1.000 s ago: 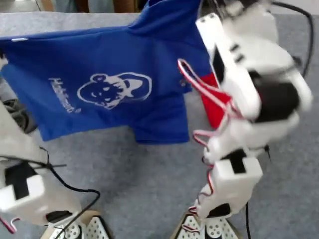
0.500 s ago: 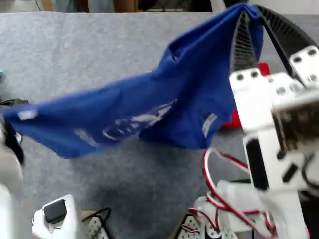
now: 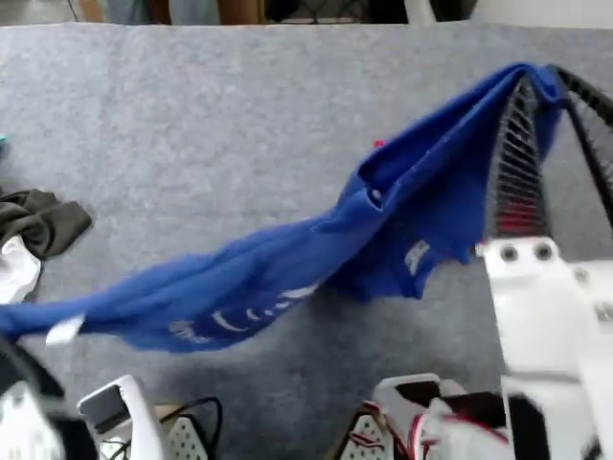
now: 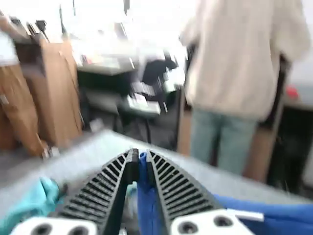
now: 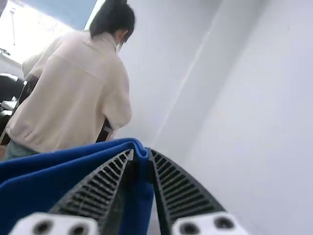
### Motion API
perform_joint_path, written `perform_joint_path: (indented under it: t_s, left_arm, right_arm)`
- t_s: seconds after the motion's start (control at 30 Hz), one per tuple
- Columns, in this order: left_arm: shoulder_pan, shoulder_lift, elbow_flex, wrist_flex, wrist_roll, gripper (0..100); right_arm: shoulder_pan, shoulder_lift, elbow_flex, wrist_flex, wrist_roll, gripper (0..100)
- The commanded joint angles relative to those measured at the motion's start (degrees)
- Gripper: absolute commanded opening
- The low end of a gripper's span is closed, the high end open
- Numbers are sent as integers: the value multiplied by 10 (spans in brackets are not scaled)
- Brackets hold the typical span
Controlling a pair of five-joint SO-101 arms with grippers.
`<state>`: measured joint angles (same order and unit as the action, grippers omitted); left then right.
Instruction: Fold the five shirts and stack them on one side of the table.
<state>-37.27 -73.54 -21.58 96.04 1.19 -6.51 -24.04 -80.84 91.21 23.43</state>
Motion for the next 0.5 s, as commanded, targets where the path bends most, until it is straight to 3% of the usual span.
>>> perform_joint_path:
  t_s: [0.0, 0.23, 0.47]
  left_arm:
    - [-24, 39, -79, -24, -3, 30]
    - [-27, 57, -126, -27, -4, 30]
    - [-28, 55, -140, -24, -4, 30]
  right_arm:
    - [7, -22, 25, -65, -2, 14]
    - [7, -34, 85, -156, -5, 14]
    - [-63, -44, 94, -120, 14, 15]
